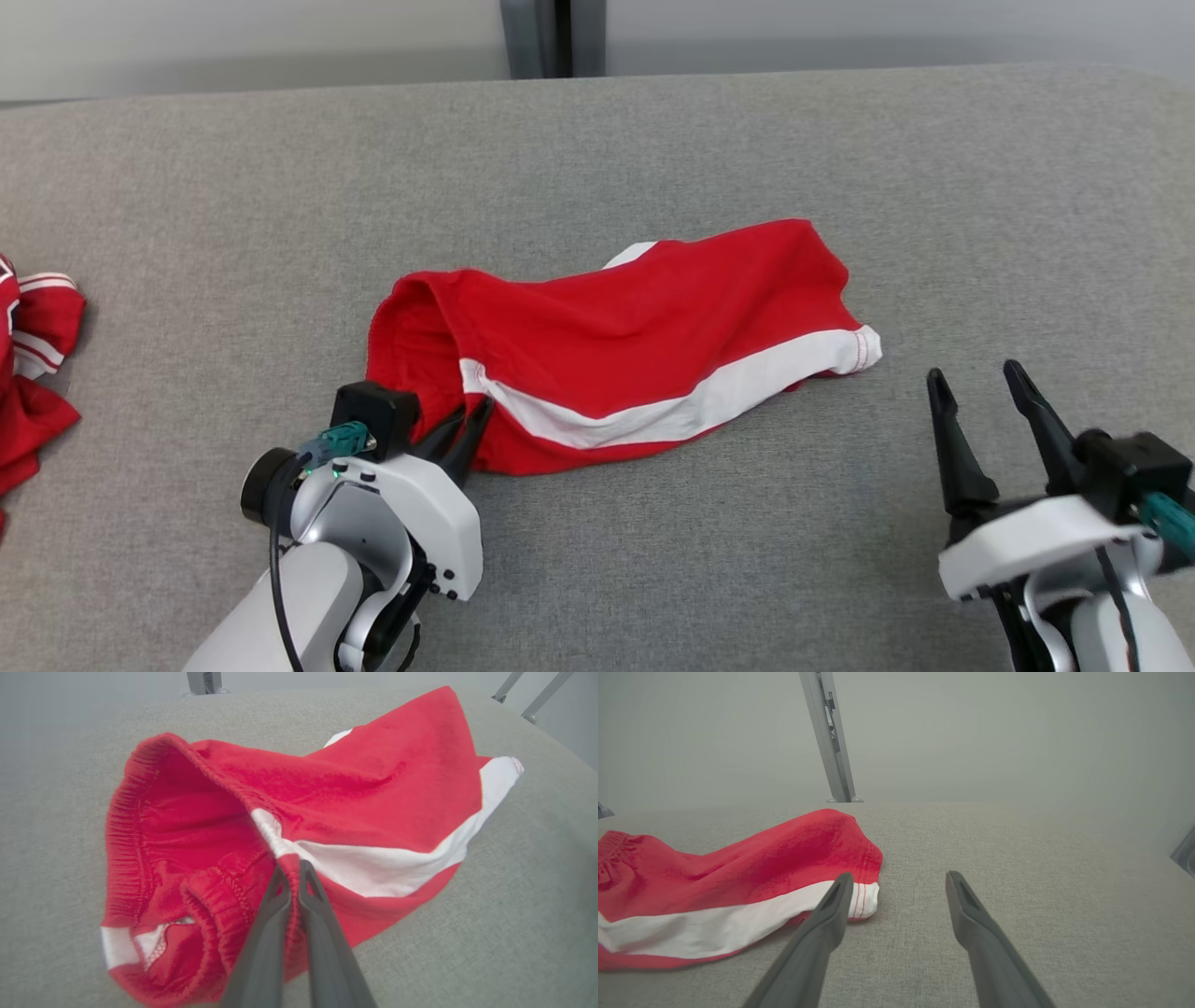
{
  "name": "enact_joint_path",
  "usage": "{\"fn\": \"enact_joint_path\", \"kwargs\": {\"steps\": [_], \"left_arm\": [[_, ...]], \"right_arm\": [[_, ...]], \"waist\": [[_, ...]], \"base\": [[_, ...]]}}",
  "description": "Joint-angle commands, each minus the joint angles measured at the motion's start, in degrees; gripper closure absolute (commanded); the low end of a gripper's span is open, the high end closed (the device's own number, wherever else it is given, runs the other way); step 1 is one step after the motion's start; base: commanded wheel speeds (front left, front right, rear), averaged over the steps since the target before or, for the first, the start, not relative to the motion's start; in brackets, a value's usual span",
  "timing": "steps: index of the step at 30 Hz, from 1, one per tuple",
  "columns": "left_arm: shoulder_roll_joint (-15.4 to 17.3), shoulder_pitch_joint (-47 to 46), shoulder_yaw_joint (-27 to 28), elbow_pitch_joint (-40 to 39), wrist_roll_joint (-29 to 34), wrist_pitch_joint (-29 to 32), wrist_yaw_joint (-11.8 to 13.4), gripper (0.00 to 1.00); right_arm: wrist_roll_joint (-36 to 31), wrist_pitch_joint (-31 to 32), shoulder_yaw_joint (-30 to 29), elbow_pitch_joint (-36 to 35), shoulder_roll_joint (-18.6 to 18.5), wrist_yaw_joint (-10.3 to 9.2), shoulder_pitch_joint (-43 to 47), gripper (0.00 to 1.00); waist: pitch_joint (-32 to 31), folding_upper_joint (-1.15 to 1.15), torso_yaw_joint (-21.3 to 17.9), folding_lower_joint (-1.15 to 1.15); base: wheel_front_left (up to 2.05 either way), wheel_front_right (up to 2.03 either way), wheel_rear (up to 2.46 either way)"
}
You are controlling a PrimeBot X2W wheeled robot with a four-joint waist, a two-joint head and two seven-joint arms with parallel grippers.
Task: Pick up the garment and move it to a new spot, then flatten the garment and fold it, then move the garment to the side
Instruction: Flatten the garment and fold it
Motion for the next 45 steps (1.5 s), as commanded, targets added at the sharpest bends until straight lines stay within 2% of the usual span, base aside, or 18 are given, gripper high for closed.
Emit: {"fn": "enact_joint_path", "kwargs": {"steps": [1, 12, 13, 14, 15, 16, 17, 22, 26, 35, 45], "left_arm": [[0.1, -1.2, 0.1, -0.2, 0.5, -0.6, -0.4, 1.0], [-1.0, -3.3, -1.2, -1.5, 1.8, -3.4, -1.1, 1.0], [-1.1, -3.2, -1.1, -1.4, 1.8, -3.7, -1.1, 1.0], [-1.2, -3.3, -1.1, -1.4, 1.9, -4.2, -1.0, 1.0], [-1.2, -3.3, -1.1, -1.4, 1.9, -4.2, -1.0, 1.0], [-1.3, -3.4, -1.0, -1.5, 2.0, -4.7, -0.9, 1.0], [-1.3, -3.5, -0.9, -1.5, 2.2, -5.2, -0.8, 1.0], [-1.0, -3.9, 0.3, -2.7, 2.7, -8.7, -0.1, 1.0], [-0.2, -4.5, 2.1, -5.8, 3.5, -11.8, 1.1, 1.0], [3.0, -5.3, 6.2, -17.2, 5.5, -16.2, 3.9, 1.0], [6.5, -2.9, 9.4, -31.4, 6.0, -14.8, 7.0, 1.0]], "right_arm": [[0.1, -0.3, 0.3, 2.5, -0.3, 0.02, -2.4, 0.0], [-1.1, -2.5, 2.1, 19.9, -0.3, 0.02, -13.2, 0.0], [-0.8, -2.7, 2.5, 20.9, -0.3, 0.02, -13.6, 0.03], [-0.6, -3.1, 2.8, 21.6, -0.4, 0.02, -13.9, 0.54], [-0.6, -3.1, 2.8, 21.6, -0.4, 0.02, -13.9, 0.54], [-0.5, -3.5, 3.0, 22.1, -0.4, 0.02, -14.3, 0.69], [0.1, -3.6, 3.1, 22.7, -0.4, 0.02, -14.4, 1.0], [1.4, -5.8, 3.5, 22.0, -0.4, 0.02, -15.1, 1.0], [1.4, -7.7, 2.9, 17.6, -0.3, 0.02, -15.2, 1.0], [-0.5, -8.3, 1.4, -1.8, -0.6, 0.02, -15.3, 1.0], [-2.1, -3.7, 0.3, -22.9, -0.8, 0.02, -12.7, 1.0]], "waist": [[0.9, 0.0, 0.8, 0.0], [4.0, 0.0, 4.7, 0.0], [4.1, 0.0, 4.8, 0.0], [4.1, 0.0, 4.9, 0.0], [4.1, 0.0, 4.9, 0.0], [4.2, 0.0, 4.9, 0.0], [4.2, 0.0, 4.9, 0.0], [4.1, 0.0, 4.4, 0.0], [3.5, 0.0, 4.1, 0.0], [-0.4, 0.0, 3.8, 0.0], [-3.6, 0.0, 3.3, 0.0]], "base": [[0.0, 0.0, 0.0], [0.0, 0.0, 0.0], [0.0, 0.0, 0.0], [0.0, 0.0, 0.0], [0.0, 0.0, 0.0], [0.0, 0.0, 0.0], [0.0, 0.0, 0.0], [0.0, 0.0, 0.0], [0.0, 0.0, 0.0], [0.0, 0.0, 0.0], [0.0, 0.0, 0.0]]}}
